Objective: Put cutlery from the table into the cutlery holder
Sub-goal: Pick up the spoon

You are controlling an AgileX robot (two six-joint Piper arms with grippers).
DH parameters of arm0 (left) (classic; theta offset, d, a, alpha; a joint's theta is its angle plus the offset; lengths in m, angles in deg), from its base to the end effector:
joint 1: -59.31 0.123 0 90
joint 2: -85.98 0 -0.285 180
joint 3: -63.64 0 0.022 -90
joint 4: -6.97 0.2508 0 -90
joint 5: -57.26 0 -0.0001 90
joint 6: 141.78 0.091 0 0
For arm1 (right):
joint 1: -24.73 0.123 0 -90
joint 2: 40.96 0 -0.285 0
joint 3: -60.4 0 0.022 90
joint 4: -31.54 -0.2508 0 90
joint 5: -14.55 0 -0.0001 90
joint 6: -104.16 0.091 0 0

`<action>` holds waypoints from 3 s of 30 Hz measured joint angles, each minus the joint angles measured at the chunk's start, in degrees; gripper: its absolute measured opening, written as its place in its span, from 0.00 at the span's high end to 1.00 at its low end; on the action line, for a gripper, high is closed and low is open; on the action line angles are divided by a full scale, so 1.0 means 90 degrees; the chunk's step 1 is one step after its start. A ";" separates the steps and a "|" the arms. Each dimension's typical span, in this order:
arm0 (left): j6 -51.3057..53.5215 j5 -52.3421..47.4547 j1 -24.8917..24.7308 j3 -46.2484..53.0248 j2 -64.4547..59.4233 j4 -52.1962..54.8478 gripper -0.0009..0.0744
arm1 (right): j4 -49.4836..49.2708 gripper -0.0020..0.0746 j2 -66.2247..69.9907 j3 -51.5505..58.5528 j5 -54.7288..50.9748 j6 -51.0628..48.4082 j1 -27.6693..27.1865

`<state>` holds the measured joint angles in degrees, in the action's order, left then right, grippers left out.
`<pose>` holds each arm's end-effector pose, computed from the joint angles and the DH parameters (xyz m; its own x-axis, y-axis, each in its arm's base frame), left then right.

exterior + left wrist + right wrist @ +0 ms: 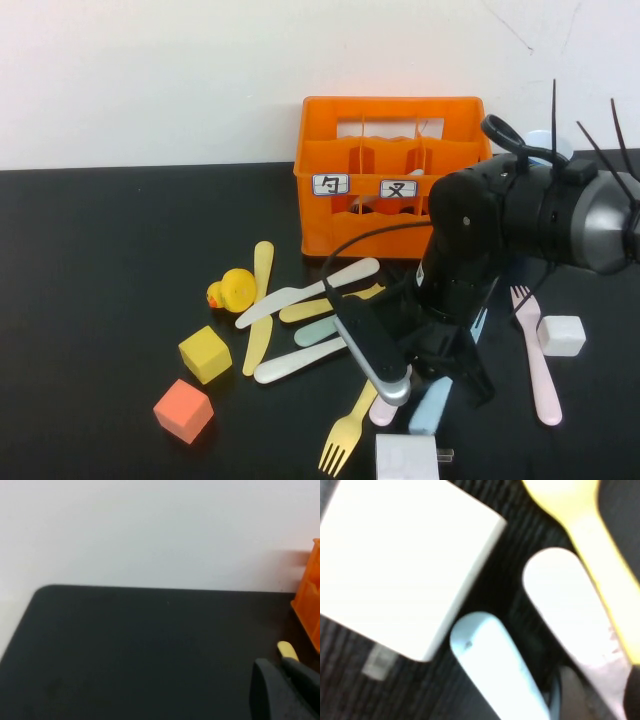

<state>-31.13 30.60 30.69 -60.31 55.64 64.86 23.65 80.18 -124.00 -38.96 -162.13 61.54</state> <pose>0.0916 -0.0105 0.2881 -0.1959 -0.1556 -0.9682 0.0693 0.9827 -0.1720 0.3117 0.2458 0.1847 0.4888 -0.8622 -0.1330 -0.8694 -0.4688 -0.1560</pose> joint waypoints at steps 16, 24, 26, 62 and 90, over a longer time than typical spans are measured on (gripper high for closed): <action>0.0000 0.0030 0.0000 0.0002 0.0000 0.0173 0.99 | 0.0162 0.54 0.0000 -0.0005 -0.0203 0.0070 0.0109; -0.0037 0.0045 0.0000 0.0002 0.0000 0.0213 0.99 | 0.0426 0.54 0.0000 -0.0005 0.0005 -0.0162 0.0190; -0.0043 0.0045 0.0000 0.0002 0.0049 0.0213 0.99 | 0.0671 0.54 0.0000 -0.0005 0.0005 -0.0162 0.0190; -0.0004 0.0011 0.0000 0.0124 0.0446 0.0223 0.99 | 0.1014 0.54 0.0155 -0.0080 -0.0379 -0.0357 0.0589; -0.0004 0.0046 0.0000 0.0135 0.0446 0.0223 0.99 | -0.0076 0.59 0.0327 -0.0198 0.0199 -0.0365 0.0620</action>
<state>-31.17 31.01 30.69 -59.09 59.65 66.86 22.97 83.13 -125.77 -37.17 -165.41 67.12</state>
